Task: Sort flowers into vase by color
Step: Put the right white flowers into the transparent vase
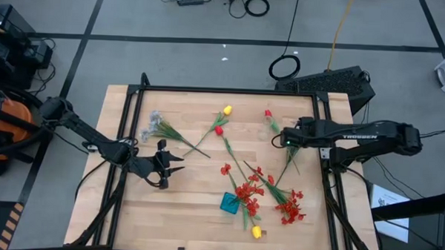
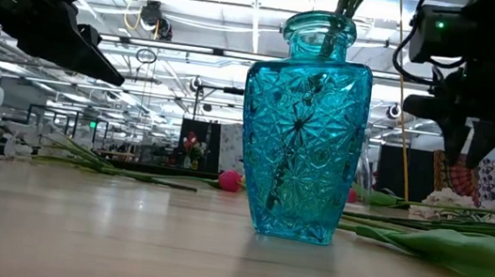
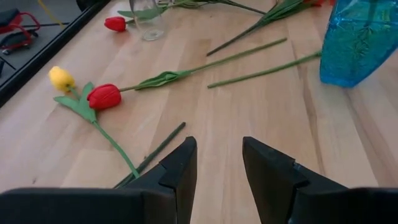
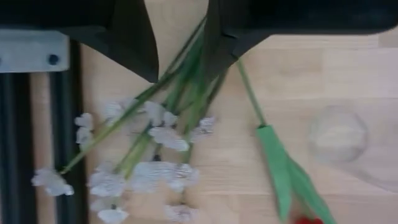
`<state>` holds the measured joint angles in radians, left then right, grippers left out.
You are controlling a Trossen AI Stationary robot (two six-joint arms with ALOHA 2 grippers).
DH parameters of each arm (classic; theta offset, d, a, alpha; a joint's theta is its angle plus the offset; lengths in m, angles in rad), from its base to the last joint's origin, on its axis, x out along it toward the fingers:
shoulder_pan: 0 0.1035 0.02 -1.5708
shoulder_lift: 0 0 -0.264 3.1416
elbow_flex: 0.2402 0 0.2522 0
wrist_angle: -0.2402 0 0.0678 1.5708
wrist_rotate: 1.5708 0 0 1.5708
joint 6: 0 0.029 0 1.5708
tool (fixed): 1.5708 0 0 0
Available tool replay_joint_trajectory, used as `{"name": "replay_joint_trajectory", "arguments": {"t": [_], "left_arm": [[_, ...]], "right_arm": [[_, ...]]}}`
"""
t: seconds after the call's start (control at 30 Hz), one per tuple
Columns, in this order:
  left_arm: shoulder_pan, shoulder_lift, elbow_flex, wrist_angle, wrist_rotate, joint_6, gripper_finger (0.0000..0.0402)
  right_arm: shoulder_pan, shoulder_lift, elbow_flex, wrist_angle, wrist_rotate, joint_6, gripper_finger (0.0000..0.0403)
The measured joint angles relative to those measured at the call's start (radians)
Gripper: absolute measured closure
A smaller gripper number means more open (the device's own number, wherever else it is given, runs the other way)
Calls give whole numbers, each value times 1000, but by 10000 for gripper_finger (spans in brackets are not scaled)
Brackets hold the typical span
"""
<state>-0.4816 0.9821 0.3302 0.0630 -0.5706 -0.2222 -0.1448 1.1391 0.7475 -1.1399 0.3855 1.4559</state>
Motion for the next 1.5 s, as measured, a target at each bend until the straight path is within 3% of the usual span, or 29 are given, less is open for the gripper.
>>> {"name": "replay_joint_trajectory", "arguments": {"t": [0.27, 0.57, 0.77, 1.1, 1.5], "left_arm": [[0, 0, 0, -4, 29, 0, 265], [0, 0, 0, -80, 72, -6, 265], [0, 0, 0, -85, 72, 0, 265], [0, 0, 0, -96, 72, -5, 265], [0, 0, 0, -71, 71, -6, 265]], "right_arm": [[0, 75, -3, 39, -2, 60, 249], [-26, 160, -112, 84, -98, 181, 219], [-47, 157, -193, 250, -127, 160, 206], [-53, 97, -196, 252, -156, 137, 204], [-53, 52, -196, 269, -77, 121, 204]]}}
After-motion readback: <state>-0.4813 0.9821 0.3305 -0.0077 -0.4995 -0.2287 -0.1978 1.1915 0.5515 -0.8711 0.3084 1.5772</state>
